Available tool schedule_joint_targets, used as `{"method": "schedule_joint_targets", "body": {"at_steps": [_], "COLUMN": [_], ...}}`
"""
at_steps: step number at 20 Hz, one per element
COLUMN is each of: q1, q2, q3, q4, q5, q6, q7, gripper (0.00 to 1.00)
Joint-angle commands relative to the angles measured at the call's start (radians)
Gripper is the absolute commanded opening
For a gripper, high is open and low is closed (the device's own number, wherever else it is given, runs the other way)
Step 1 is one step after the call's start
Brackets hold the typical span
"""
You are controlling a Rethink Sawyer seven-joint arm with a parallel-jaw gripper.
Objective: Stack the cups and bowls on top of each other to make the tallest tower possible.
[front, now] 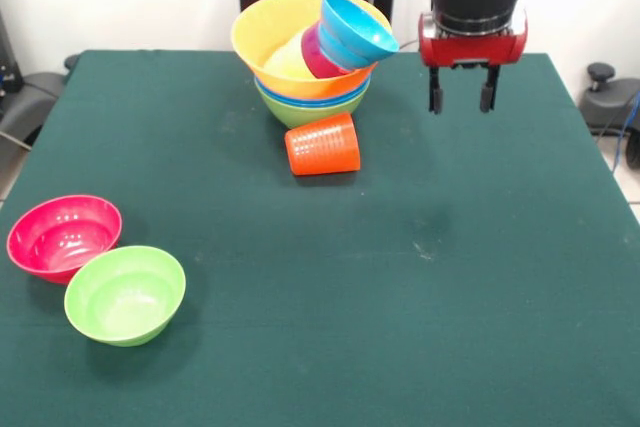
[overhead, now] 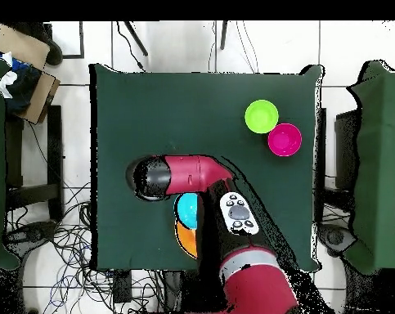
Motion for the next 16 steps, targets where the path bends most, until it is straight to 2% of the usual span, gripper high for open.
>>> {"method": "schedule_joint_targets", "body": {"at_steps": [1,7,12,16], "q1": [0.018,0.041,0.086,0.097], "q2": [0.049,0.023,-0.052,-0.063], "q3": [0.009,-0.014,-0.055,-0.07], "q4": [-0.026,-0.045,-0.087,-0.098], "q5": [0.004,0.006,0.006,0.009], "q6": [-0.051,-0.019,0.11,0.136], "q7": [0.108,0.123,0.123,0.112], "gripper": [1.0,1.0,1.0,1.0]}}
